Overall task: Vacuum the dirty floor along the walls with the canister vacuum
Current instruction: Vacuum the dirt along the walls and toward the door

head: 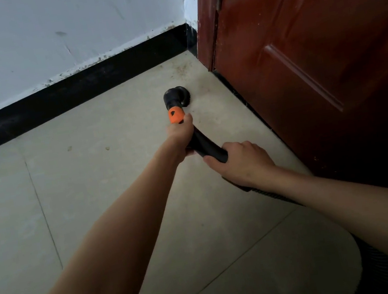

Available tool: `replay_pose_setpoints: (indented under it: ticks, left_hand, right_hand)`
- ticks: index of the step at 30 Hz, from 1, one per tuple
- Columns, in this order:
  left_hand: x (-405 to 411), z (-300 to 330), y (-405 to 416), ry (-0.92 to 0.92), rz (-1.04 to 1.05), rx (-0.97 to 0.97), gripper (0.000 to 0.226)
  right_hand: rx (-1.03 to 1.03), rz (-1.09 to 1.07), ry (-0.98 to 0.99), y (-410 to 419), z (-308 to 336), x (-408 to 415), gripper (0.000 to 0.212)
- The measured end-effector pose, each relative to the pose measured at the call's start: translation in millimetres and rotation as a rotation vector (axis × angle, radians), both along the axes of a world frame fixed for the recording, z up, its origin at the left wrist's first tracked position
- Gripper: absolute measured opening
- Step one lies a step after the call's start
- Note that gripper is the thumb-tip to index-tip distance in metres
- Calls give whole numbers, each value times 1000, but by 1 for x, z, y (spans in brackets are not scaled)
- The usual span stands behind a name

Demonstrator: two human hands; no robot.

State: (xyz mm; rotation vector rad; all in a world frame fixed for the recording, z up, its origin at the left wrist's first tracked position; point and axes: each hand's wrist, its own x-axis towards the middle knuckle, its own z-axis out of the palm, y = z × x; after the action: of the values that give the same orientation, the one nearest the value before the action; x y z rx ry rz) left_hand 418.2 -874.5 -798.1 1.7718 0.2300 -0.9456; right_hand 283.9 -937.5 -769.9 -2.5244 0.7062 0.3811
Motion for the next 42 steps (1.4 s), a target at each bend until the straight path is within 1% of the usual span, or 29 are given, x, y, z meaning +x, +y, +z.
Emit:
replay_pose_setpoints:
  ticks: [3,7,10,12,16,19,22,25,29,35,38,40,42]
  left_hand:
    - [7,1,24,1,69,0,37]
    - [0,-4,56,29,248,25,49]
    - [-20,-11,68,31,303,64,56]
    - [-29,-11,68,31,317,75,55]
    - [-39,-4,58,23,285,67,50]
    - [-46,0,46,51,251,49,48]
    - [-47,5,29,80,182,36,47]
    - [-45,10,9,82,95,52,48]
    - [-44,13,-11,80,11,31,42]
    - [-47,10,-19,112,4,-3,37]
    - [-44,11,-13,106,9,-4,37]
    - [-39,12,-7,93,20,10,37]
    - [-32,13,2,96,56,2,37]
  right_hand:
    - [11,51,14,20,5,6,47]
    - [30,162,41,43,8,-2,48]
    - [2,241,66,50,7,-17,45]
    - [5,247,75,48,8,-25,44]
    - [28,192,55,39,12,-35,44]
    - [-3,172,62,28,14,-42,43]
    - [-53,165,76,14,16,-45,43]
    - [-60,105,67,1,16,-45,44]
    - [-119,62,71,-10,16,-47,45]
    - [-208,106,132,-12,20,-42,43]
    - [-250,138,121,-4,19,-35,45]
    - [-297,197,103,3,18,-28,46]
    - [-281,237,94,8,19,-19,45]
